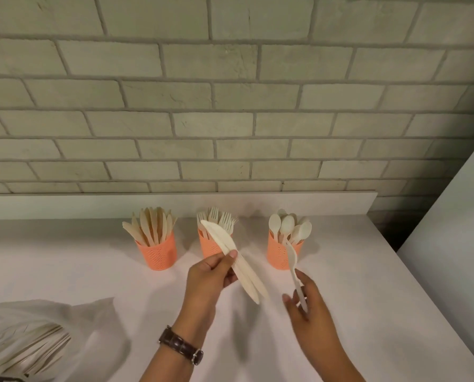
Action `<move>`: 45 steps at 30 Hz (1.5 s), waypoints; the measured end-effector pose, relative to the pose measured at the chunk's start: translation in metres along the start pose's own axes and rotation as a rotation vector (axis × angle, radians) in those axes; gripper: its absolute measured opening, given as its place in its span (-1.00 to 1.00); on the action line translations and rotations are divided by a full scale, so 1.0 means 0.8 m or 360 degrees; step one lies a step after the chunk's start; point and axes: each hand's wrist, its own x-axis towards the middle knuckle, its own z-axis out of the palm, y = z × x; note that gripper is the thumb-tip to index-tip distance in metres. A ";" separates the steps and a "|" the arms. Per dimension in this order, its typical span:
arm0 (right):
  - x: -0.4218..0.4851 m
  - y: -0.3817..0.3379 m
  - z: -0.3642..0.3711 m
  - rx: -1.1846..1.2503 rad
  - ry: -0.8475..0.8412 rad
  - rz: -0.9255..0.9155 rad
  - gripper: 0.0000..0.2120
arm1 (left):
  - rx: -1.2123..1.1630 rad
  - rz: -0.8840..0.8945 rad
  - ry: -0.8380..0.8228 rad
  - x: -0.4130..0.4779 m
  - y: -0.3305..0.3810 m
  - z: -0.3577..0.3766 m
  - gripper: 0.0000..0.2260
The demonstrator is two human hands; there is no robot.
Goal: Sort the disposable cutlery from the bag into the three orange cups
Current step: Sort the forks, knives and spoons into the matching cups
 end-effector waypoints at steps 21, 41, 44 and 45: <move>0.144 -0.096 0.119 0.0128 0.0176 -0.0349 -0.88 | 0.0136 0.0323 0.0469 0.011 0.026 -0.111 -0.91; 0.151 -0.057 0.144 -0.0808 -0.0076 -0.0295 -0.66 | 0.1170 0.0788 0.0894 0.160 0.066 -0.153 -0.80; 0.128 -0.050 0.128 -0.0754 -0.0106 -0.0340 -0.69 | 0.1637 0.0525 0.0806 0.180 0.034 -0.159 -0.80; 0.120 -0.048 0.124 -0.0753 -0.0118 -0.0352 -0.70 | 0.1765 0.0458 0.0799 0.183 0.026 -0.161 -0.80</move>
